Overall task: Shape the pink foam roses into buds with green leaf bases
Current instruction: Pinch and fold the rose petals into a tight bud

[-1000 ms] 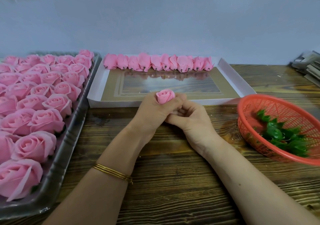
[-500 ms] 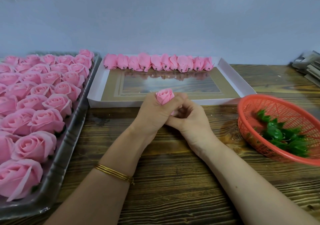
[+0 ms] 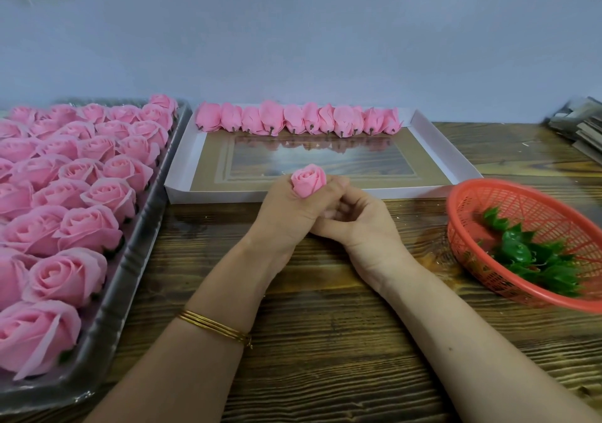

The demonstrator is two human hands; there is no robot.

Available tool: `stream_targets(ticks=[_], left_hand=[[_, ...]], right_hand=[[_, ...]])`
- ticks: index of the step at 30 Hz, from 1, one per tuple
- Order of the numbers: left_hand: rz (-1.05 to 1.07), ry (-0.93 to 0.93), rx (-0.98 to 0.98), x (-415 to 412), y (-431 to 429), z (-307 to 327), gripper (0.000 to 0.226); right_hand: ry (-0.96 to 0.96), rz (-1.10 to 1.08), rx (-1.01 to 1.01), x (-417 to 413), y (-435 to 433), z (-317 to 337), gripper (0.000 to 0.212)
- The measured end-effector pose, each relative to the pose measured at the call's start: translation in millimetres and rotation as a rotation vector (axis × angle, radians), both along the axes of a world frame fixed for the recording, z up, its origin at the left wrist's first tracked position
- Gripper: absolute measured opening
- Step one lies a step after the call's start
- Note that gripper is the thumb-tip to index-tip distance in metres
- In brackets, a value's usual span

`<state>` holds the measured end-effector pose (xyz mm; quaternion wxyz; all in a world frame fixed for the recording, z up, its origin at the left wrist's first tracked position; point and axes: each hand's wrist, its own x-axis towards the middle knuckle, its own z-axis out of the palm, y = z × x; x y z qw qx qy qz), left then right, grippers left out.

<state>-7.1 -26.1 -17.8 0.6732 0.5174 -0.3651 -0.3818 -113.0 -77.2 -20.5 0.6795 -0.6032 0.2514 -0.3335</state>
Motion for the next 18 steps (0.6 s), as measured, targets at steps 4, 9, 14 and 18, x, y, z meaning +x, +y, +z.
stream_targets(ticks=[4,9,14,18], left_hand=[[0.026,-0.002,-0.018,-2.6,-1.6,-0.7,0.012],[-0.056,-0.033,0.003,2.0,0.5,2.7,0.013],[-0.185,-0.027,0.040,7.3,6.2,8.7,0.031],[-0.139,0.007,0.024,5.5,3.8,5.3,0.043]], right_hand=[[0.040,-0.075,-0.080,1.7,1.3,-1.1,0.036],[0.026,-0.069,-0.026,0.4,1.3,-1.0,0.030],[-0.047,0.103,0.106,-3.2,-1.9,2.5,0.034],[-0.048,0.096,0.105,-2.4,-3.5,0.1,0.034]])
